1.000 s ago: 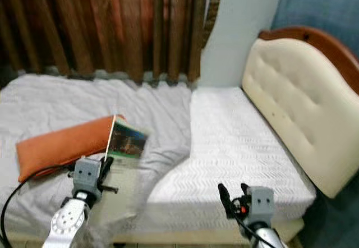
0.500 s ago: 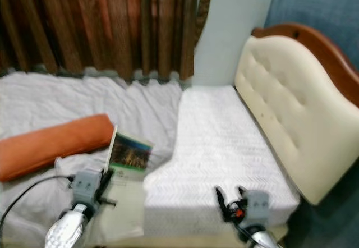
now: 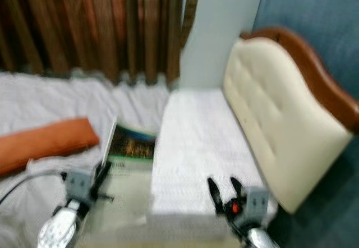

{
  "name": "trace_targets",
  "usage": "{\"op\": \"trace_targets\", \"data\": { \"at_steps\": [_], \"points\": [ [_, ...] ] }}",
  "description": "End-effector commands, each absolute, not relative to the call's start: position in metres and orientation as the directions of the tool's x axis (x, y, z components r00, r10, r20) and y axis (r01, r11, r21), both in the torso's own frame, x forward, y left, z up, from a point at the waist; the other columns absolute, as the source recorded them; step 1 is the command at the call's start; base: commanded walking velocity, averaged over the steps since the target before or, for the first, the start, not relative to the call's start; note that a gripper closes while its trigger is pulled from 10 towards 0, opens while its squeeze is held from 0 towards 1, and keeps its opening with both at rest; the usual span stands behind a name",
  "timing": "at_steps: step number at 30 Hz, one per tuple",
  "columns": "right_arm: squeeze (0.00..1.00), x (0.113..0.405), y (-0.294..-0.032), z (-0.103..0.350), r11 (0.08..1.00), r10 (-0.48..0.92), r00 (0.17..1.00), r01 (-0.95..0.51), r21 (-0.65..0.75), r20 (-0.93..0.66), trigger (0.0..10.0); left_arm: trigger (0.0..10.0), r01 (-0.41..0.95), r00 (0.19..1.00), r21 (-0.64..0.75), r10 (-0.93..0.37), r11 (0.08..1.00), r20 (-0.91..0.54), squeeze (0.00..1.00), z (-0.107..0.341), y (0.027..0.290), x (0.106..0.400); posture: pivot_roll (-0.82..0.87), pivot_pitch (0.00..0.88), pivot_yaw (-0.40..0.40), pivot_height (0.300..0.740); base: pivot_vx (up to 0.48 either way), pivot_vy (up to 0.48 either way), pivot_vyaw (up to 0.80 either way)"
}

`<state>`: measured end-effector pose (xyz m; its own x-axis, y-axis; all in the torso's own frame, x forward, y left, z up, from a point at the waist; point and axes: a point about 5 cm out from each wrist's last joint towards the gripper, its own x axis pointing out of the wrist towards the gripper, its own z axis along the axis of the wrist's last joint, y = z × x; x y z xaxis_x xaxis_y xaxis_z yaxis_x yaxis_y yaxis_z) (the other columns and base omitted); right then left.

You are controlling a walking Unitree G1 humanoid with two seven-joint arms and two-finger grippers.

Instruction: Clean up the room

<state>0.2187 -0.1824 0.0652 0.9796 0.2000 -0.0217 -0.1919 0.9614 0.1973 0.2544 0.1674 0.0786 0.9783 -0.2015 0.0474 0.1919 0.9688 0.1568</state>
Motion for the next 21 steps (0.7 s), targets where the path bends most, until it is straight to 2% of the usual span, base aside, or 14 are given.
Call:
{"op": "trace_targets", "data": {
  "at_steps": [1,4,11,13,17,19,21],
  "points": [
    [0.0,0.196,-0.199,0.067,0.972,0.172,0.984,-0.162,0.169,-0.05,10.0,10.0,0.229,0.958,0.187,-0.255,0.955,0.128,0.0,0.099,0.158,0.24,0.01,0.0,-0.071,0.74,0.326,-0.349,0.0],
    [0.0,0.179,-0.204,0.061,0.977,0.168,0.981,-0.154,0.148,-0.092,10.0,10.0,0.247,0.953,0.219,-0.277,0.944,0.122,0.0,0.099,0.156,0.222,0.01,0.0,-0.071,0.74,0.326,-0.349,0.0],
    [0.0,0.2,-0.194,0.056,0.972,0.207,0.973,-0.192,0.132,-0.106,10.0,10.0,0.173,0.978,0.162,-0.189,0.972,0.089,0.0,0.091,0.167,0.244,0.01,0.0,-0.072,0.74,0.34,-0.333,0.0],
    [0.0,0.204,-0.192,0.058,0.972,0.215,0.971,-0.201,0.125,-0.106,10.0,10.0,0.153,0.982,0.194,-0.171,0.969,0.077,0.0,0.091,0.168,0.247,0.01,0.0,-0.073,0.74,0.42,0.0,0.72],
    [0.0,0.215,-0.186,0.061,0.967,0.234,0.967,-0.22,0.13,-0.103,10.0,10.0,0.134,0.986,0.229,-0.152,0.964,0.064,0.0,0.095,0.165,0.259,0.01,0.0,-0.074,0.74,0.0,0.0,0.7],
    [0.0,0.217,-0.184,0.06,0.966,0.237,0.966,-0.223,0.133,-0.103,10.0,10.0,0.151,0.982,0.23,-0.172,0.961,0.072,0.0,0.098,0.162,0.264,0.01,0.0,-0.076,0.74,0.0,0.0,0.0],
    [0.0,0.222,-0.182,0.06,0.965,0.244,0.964,-0.231,0.12,-0.108,10.0,10.0,0.172,0.979,0.222,-0.191,0.96,0.068,0.0,0.098,0.159,0.271,0.0,0.0,-0.073,0.74,0.412,0.0,0.0]
  ]
}}
